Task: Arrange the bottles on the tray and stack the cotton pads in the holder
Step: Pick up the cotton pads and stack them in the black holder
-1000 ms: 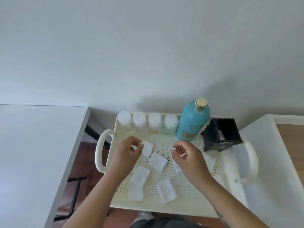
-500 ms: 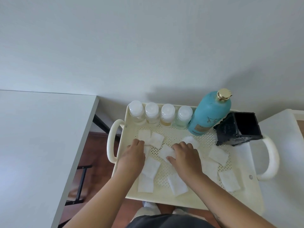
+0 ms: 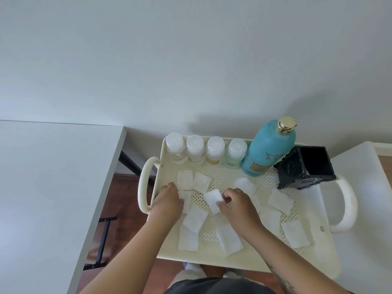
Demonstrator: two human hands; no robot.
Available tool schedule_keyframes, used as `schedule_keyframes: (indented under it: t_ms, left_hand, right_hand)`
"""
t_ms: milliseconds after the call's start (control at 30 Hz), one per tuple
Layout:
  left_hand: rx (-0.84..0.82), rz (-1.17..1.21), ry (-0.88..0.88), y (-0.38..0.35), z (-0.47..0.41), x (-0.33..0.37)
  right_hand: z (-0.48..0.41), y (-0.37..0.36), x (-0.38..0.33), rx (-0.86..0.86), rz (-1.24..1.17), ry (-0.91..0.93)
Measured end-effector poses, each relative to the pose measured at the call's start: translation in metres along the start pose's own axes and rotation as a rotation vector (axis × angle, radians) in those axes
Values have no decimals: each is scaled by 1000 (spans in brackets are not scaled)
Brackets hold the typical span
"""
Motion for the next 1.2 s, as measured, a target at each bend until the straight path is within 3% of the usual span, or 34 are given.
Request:
schedule_keyframes:
  t_ms: [167,400,567,833,1200]
  left_hand:
    - [60,135,16,2,0,0]
    - [225,385,-141,22,24,3]
    - [256,563,-239,36,45,27]
    - [119,761,-414,33,60,104]
    - [19,726,-461,6,62,166]
  right_hand:
    - [6,11,1,-13,-197,-3]
    - [20,37,-4,9,-432,22]
    - [36,75,-10,108,-518,53]
    - [51,167,28,451,-369,75]
    - [21,216,77,508,-100,-23]
Point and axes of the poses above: each hand's wrist, its own z-axis away from the middle knuckle, its own y-axis out of the back of the hand, x = y × z, the point moved 4 cm from there along -z, towards the middle knuckle, and after that the axes turned 6 degrees about -x, right-handed, at the moved point
